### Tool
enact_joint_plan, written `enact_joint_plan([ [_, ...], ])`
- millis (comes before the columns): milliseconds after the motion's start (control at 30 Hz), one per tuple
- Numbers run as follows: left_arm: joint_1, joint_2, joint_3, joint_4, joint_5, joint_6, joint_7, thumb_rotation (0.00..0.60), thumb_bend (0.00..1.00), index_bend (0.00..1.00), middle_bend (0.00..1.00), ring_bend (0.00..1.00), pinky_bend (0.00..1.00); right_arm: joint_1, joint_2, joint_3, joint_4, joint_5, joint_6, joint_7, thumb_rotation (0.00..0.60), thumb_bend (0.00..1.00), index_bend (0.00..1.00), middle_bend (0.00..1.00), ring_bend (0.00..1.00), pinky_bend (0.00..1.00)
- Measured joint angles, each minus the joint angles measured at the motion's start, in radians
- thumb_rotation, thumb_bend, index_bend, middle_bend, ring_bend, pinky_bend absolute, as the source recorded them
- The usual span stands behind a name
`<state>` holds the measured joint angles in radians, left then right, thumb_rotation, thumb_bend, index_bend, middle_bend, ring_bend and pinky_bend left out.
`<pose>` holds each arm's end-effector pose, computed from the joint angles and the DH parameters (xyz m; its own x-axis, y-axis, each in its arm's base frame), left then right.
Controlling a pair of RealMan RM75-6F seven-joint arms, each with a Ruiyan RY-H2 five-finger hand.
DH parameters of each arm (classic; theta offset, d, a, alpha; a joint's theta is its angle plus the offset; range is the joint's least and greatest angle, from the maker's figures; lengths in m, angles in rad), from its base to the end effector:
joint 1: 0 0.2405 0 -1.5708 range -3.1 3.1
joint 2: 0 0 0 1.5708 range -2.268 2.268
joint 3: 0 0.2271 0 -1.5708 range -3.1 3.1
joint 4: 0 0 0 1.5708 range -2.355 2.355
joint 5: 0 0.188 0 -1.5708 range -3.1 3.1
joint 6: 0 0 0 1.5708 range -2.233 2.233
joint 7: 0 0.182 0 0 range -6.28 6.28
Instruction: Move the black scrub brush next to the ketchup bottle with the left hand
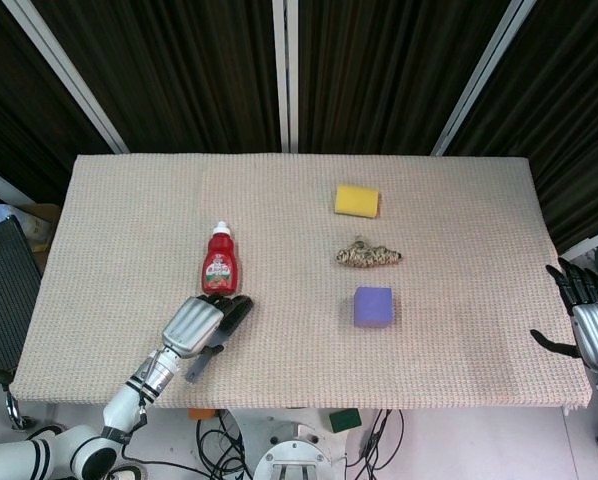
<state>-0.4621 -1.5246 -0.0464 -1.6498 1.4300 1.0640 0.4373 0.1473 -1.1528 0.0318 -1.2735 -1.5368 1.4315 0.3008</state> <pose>-0.1387 0.2593 -0.0183 0.5010 0.2603 0.8254 0.8111 -0.4739 -0.3429 -0.3185 -0.2358 0.1810 0.4038 -0.0319 0.9143 -0.9138 -0.0613 0.4015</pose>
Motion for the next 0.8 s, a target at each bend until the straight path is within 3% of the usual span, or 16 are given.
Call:
enact_joint_plan([
  [233, -0.001, -0.023, 0.008, -0.035, -0.102, -0.017, 0.119, 0.587, 0.00, 0.17, 0.35, 0.32, 0.56, 0.001, -0.004, 0.003, 0.010, -0.004, 0.003, 0.012, 0.600, 0.18, 0.00, 0.00, 0.00, 0.00],
  [400, -0.016, -0.039, -0.002, -0.073, -0.144, -0.016, 0.154, 0.514, 0.00, 0.17, 0.33, 0.32, 0.56, -0.004, -0.004, 0.005, 0.017, -0.002, 0.008, 0.020, 0.600, 0.18, 0.00, 0.00, 0.00, 0.00],
  [800, -0.039, -0.068, -0.012, -0.082, -0.253, -0.005, 0.222, 0.491, 0.00, 0.17, 0.32, 0.33, 0.56, -0.004, -0.003, 0.006, 0.022, 0.004, -0.008, 0.030, 0.600, 0.18, 0.00, 0.00, 0.00, 0.00],
])
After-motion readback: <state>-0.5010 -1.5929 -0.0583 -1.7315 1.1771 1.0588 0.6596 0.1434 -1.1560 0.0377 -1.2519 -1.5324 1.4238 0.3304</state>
